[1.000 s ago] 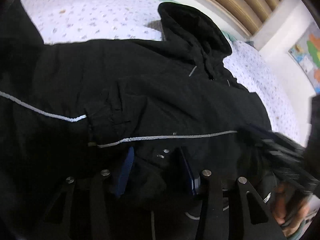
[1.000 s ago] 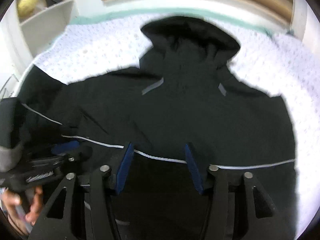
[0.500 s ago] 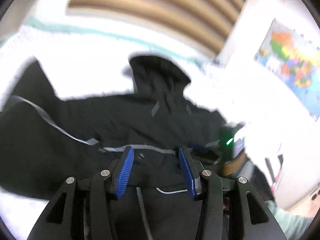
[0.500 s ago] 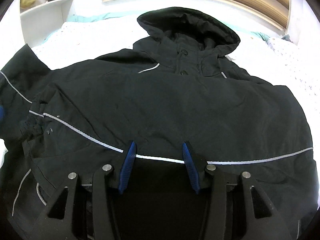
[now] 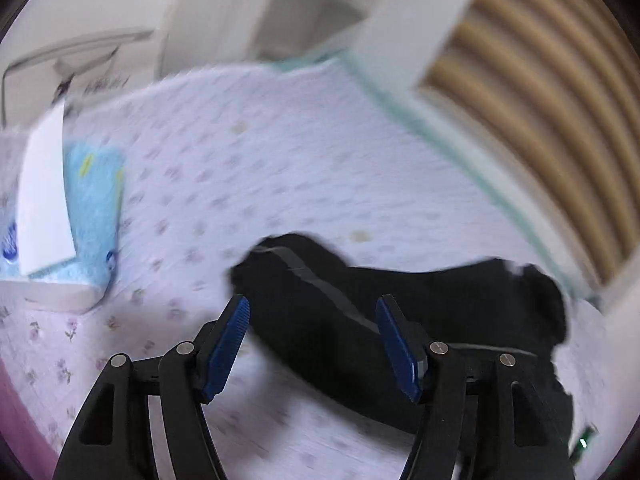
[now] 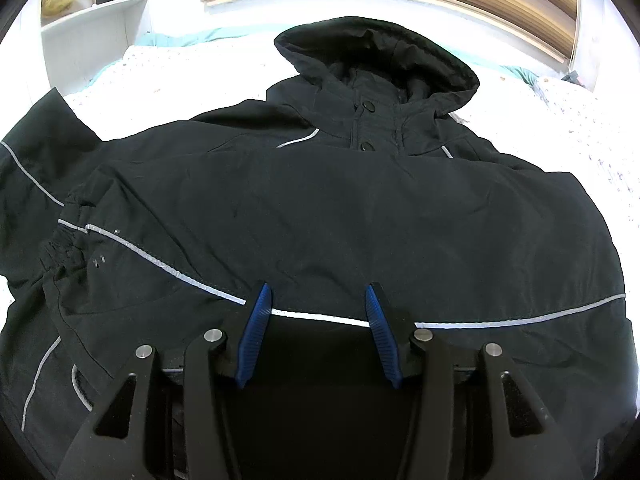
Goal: Fold large clothes
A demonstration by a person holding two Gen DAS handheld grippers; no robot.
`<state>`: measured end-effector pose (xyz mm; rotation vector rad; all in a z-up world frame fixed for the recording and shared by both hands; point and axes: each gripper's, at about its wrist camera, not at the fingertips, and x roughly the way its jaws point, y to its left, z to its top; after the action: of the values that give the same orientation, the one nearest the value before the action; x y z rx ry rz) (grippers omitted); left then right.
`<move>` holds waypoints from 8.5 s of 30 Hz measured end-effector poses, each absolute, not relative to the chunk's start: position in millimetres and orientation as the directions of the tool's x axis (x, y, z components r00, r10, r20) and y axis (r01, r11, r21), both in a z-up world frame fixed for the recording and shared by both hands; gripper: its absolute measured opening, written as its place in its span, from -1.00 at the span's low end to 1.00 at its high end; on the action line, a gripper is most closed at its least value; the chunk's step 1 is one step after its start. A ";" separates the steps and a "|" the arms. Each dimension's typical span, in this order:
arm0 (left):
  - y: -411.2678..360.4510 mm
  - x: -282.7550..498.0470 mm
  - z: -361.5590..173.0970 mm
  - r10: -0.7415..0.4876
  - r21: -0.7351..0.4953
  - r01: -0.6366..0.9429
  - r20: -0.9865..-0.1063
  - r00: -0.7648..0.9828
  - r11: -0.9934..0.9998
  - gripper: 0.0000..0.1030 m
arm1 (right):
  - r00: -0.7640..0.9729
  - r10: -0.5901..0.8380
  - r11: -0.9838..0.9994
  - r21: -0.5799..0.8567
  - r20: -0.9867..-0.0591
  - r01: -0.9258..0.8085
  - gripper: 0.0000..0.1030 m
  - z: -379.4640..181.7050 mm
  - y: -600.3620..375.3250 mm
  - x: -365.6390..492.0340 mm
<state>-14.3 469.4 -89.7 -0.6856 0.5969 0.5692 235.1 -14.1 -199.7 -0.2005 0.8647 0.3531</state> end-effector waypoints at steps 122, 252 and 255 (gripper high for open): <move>140.6 207.3 -102.4 -0.237 -0.354 -0.053 -0.722 0.650 0.934 0.19 | 0.652 0.186 0.982 0.113 -0.735 -0.152 0.00 -80.7 -164.4 277.6; 191.5 443.5 -64.2 -0.328 -0.252 0.251 -0.884 0.333 0.935 0.24 | 0.427 0.329 0.895 0.134 -0.842 -0.425 0.25 -59.9 -105.4 577.5; 196.1 443.7 -41.6 -0.466 -0.389 0.261 -0.785 0.409 0.884 0.24 | 0.423 0.359 0.884 0.157 -0.832 -0.440 0.25 -62.4 -81.1 596.0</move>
<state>443.7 196.1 -41.6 -0.2182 1.0553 -0.4623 596.0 -81.1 -62.4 -0.0895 1.0181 0.5007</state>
